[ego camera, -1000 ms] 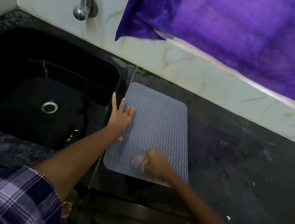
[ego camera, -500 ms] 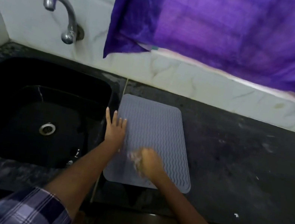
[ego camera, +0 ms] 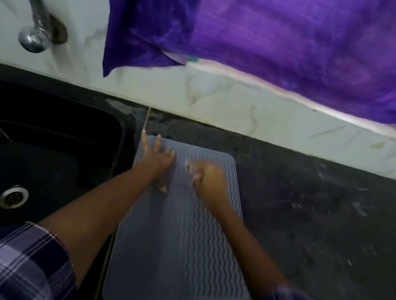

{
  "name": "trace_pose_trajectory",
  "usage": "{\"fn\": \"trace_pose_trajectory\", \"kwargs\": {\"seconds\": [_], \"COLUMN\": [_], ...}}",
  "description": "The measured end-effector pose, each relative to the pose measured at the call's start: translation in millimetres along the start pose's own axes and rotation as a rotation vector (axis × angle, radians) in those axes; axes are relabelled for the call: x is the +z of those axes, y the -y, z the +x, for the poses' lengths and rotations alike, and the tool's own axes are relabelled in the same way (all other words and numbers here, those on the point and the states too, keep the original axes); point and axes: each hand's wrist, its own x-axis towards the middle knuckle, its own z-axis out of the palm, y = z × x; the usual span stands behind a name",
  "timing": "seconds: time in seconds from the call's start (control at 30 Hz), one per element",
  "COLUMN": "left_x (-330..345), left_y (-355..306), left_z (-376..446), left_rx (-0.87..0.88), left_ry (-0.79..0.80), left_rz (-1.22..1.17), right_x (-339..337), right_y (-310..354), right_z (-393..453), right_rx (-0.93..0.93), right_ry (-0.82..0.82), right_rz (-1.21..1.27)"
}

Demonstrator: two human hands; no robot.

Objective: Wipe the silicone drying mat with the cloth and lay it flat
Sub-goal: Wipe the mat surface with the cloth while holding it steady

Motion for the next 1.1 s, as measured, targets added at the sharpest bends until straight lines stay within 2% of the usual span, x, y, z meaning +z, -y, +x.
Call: {"fn": "trace_pose_trajectory", "kwargs": {"seconds": [0.07,0.17,0.23,0.33,0.37,0.4,0.47,0.53,0.63,0.73,0.8,0.83,0.87,0.93,1.1], "left_x": [-5,-6,-4,-14,-15,-16,-14,-10,-5,-7,-11,-12,-11,-8,3], "left_y": [-8,-11,-6,1,2,3,1,-1,-4,-4,-4,-4,-4,-5,-5], "left_z": [27,53,52,43,40,37,36,40,48,42,32,27,22,13,18], "left_rx": [0.005,-0.034,0.001,0.084,0.094,0.088,0.07,0.063,0.03,-0.028,-0.033,-0.033,-0.039,-0.052,-0.136], "left_ry": [0.018,-0.049,-0.058,-0.005,0.001,-0.006,-0.041,-0.077,0.021,0.026,0.002,-0.009,-0.019,-0.03,-0.027], "left_rz": [0.034,0.043,0.031,0.018,-0.003,-0.036,-0.098,-0.117,0.011,0.081,0.076,0.066,0.048,0.005,-0.033], "right_x": [12,47,58,46,39,31,17,9,28,49,44,39,35,20,27], "right_y": [-8,-13,-18,-25,-26,-27,-34,-30,-11,-15,-24,-29,-35,-39,-12], "right_z": [69,117,109,36,8,-5,19,67,120,82,24,-3,-16,4,97], "right_rx": [0.023,0.004,0.0,0.043,-0.004,-0.063,-0.097,-0.022,0.04,0.064,0.129,0.167,0.142,0.001,0.036], "right_ry": [-0.032,0.092,0.076,0.102,0.156,0.277,0.407,0.31,0.171,0.078,0.118,0.205,0.309,0.439,0.121], "right_rz": [-0.119,-0.359,-0.341,-0.284,-0.256,-0.284,-0.383,-0.392,-0.328,-0.306,-0.223,-0.142,-0.142,-0.296,-0.268]}}
